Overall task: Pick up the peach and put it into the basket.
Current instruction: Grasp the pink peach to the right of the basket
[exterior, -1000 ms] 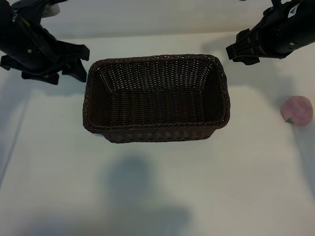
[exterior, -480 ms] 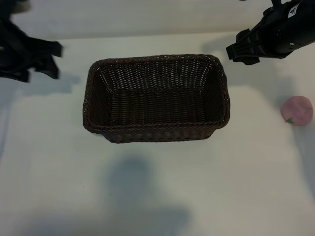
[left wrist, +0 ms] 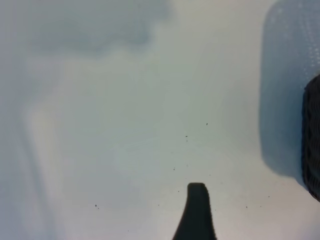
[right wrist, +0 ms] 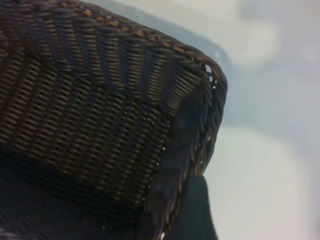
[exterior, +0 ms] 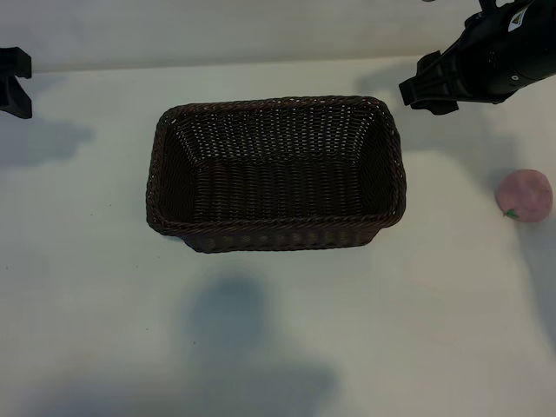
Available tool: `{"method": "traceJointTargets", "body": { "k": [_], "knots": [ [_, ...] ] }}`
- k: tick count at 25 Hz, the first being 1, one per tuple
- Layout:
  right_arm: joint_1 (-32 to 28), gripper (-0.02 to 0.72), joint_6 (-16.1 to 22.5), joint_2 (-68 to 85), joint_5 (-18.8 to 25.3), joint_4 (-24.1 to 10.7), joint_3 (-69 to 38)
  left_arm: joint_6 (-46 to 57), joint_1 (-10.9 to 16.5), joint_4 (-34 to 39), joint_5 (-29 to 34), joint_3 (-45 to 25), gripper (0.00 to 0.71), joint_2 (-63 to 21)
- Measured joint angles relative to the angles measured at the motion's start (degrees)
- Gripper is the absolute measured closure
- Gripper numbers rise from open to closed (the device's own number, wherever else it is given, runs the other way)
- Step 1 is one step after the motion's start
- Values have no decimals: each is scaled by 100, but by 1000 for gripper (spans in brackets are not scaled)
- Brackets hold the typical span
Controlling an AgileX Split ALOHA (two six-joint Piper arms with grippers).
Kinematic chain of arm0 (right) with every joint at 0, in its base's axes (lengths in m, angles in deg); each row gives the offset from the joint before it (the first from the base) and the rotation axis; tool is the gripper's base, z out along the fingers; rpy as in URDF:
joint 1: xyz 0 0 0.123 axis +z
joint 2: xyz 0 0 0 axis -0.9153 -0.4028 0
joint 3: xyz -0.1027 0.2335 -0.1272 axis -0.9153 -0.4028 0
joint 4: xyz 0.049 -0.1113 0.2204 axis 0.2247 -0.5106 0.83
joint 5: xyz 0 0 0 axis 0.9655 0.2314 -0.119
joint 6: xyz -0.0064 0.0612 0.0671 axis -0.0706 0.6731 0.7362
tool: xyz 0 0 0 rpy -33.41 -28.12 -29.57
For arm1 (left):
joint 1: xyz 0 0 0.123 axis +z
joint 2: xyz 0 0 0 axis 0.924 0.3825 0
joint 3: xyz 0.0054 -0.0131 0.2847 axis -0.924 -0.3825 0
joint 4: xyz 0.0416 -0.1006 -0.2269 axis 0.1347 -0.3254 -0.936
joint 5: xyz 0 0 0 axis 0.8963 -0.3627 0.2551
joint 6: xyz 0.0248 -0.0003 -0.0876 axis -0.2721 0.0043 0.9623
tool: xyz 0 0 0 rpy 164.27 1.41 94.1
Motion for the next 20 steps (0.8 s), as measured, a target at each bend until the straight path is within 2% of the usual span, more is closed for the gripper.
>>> {"method": "traceJointTargets", "body": {
  "k": [6,13,16,20],
  "knots": [
    [0,117,32,0,-158,62,0,-4,0,0,0,0,139,0],
    [0,117,126,0,49,-2,0,-68,-11,-402,-83,0,139,0],
    [0,117,139,0,165,-15,0,-205,-116,-559,-158,0,139,0],
    [0,117,139,0,197,-64,0,-253,-388,-625,-287,0,139,67]
  ]
}}
